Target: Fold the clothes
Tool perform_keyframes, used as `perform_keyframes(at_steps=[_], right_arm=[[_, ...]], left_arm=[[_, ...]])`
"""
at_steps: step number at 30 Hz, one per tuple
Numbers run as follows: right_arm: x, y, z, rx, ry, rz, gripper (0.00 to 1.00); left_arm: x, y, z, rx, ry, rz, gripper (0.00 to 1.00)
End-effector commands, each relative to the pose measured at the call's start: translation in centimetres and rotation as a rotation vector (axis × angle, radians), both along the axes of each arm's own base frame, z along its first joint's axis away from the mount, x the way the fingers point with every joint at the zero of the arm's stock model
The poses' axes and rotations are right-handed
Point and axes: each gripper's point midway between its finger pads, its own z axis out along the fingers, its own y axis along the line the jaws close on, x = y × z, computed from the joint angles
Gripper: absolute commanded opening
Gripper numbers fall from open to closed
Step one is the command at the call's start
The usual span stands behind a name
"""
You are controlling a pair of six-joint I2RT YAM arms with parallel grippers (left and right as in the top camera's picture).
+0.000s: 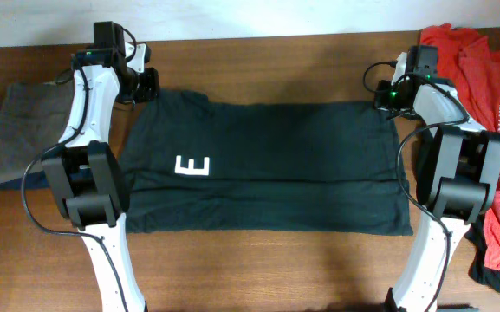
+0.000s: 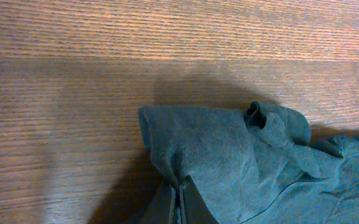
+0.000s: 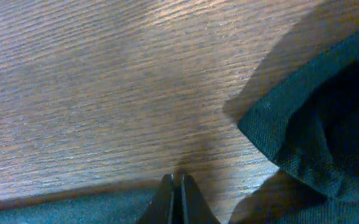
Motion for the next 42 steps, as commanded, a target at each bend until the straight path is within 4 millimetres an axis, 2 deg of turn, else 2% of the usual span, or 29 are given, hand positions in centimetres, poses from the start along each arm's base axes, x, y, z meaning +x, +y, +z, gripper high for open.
perform_keyframes(at_steps=[1,2,4,7,12,13,16,19,21,24,27,29,32,38,42], right_arm=[[-0.1,0.3,2.8,0.014,-0.025,-0.018,0.04],[-0.1,0.3,3.9,0.011,-0.038,-0.018,0.04],[-0.5,0.0,7.4,-0.011,-0.062,-0.035,0.04],[-2.2,-1.1,10.6,-0.06,-0.046,-0.113,0.04],[-5.4,-1.5,15.0,-0.108,-0.025,-0.139,0.04],[-6.5,-1.4,16.1,-0.115,-0.015,-0.143,0.04],[-9.2,-1.1,17.7,-0.119,0.03,-0.146,0.04],[-11.8,-0.6,18.0,-0.11,0.103,-0.141,0.04],[-13.8,-0.2,17.4,-0.1,0.188,-0.136,0.04],[-15.5,-0.4,17.0,-0.113,0.258,-0.143,0.04],[-18.1,-0.5,16.5,-0.098,0.362,-0.151,0.04],[-19.3,-0.5,16.4,-0.09,0.41,-0.156,0.04],[-20.9,-0.7,16.2,-0.077,0.472,-0.166,0.04],[-22.5,-0.8,16.2,-0.06,0.534,-0.176,0.04],[-23.2,-0.5,16.2,-0.052,0.562,-0.171,0.04]], left_arm=[[0.5,1.1,3.4,0.003,-0.064,0.028,0.02],[0.4,1.4,4.1,0.003,-0.072,0.034,0.02],[-0.4,1.9,5.5,-0.007,-0.071,0.043,0.02],[-1.7,2.6,6.4,-0.008,-0.044,0.059,0.01],[-4.0,3.7,7.5,-0.025,0.018,0.085,0.01],[-5.0,4.1,7.8,-0.027,0.045,0.096,0.01],[-6.9,4.5,8.5,-0.033,0.097,0.11,0.01],[-9.3,4.5,8.5,-0.034,0.179,0.101,0.01],[-11.4,4.3,8.2,-0.025,0.258,0.07,0.01],[-12.9,4.1,8.1,-0.026,0.316,0.042,0.0],[-15.0,4.6,7.9,0.014,0.405,0.041,0.0],[-15.6,4.8,7.9,0.029,0.431,0.043,0.0],[-16.6,5.1,7.9,0.049,0.47,0.045,0.01],[-17.4,5.0,7.5,0.048,0.499,0.044,0.01],[-20.7,4.4,6.6,0.035,0.589,0.037,0.01]])
